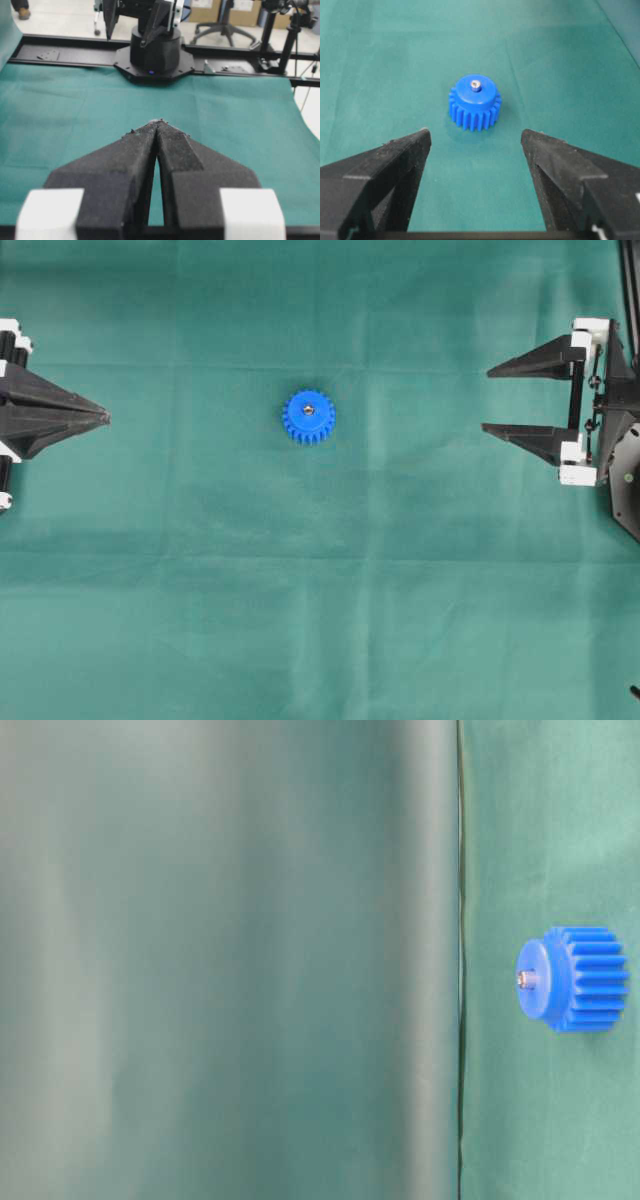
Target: Insert the shaft placed at a random location into the center hole of the small gear at another random location.
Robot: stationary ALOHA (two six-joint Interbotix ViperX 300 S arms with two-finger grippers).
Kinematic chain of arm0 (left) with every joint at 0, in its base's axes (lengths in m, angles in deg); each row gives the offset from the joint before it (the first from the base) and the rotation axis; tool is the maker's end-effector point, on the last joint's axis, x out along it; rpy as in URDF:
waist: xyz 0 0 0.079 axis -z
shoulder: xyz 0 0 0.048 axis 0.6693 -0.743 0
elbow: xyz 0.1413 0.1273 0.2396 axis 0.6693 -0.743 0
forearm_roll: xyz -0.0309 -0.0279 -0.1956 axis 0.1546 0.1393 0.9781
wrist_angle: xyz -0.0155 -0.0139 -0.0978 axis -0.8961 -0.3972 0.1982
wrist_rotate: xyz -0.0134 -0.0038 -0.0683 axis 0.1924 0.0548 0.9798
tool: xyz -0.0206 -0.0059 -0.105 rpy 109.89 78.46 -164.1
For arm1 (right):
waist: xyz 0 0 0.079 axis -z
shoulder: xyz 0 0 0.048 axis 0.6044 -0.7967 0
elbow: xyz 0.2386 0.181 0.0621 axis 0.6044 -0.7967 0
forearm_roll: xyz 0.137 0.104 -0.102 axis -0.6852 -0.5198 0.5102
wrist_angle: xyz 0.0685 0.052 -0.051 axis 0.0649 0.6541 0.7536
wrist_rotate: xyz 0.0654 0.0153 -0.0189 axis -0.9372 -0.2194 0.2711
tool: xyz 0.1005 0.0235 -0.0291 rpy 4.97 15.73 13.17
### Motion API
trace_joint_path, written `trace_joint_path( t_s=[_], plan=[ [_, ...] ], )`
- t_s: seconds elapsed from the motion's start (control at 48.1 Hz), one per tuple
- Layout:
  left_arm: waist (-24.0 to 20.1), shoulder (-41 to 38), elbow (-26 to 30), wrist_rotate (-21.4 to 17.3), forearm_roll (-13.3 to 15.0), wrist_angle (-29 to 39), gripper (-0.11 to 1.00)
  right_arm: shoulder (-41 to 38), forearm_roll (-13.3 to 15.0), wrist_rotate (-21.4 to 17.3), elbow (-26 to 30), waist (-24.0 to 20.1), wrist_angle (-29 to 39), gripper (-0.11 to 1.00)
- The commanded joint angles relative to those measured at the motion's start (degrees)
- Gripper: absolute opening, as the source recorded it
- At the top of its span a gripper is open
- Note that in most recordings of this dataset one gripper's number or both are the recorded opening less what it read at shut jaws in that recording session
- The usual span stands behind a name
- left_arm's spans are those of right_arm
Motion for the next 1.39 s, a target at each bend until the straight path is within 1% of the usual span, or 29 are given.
trace_joint_path(
  t_s=[0.0, 0.478, 1.372],
  plan=[
    [0.00, -0.18, 0.53, 0.09, 0.18, -0.26, -0.01, -0.26, -0.09, -0.09, 0.70, 0.09, -0.18, 0.77],
    [0.00, -0.18, 0.62, 0.09, 0.18, -0.26, -0.01, -0.26, -0.09, -0.09, 0.62, 0.09, 2.90, 0.77],
    [0.00, -0.26, 0.62, 0.09, 0.18, -0.26, -0.01, -1.23, -0.09, -0.09, 0.62, 0.09, 2.99, 0.77]
  ],
)
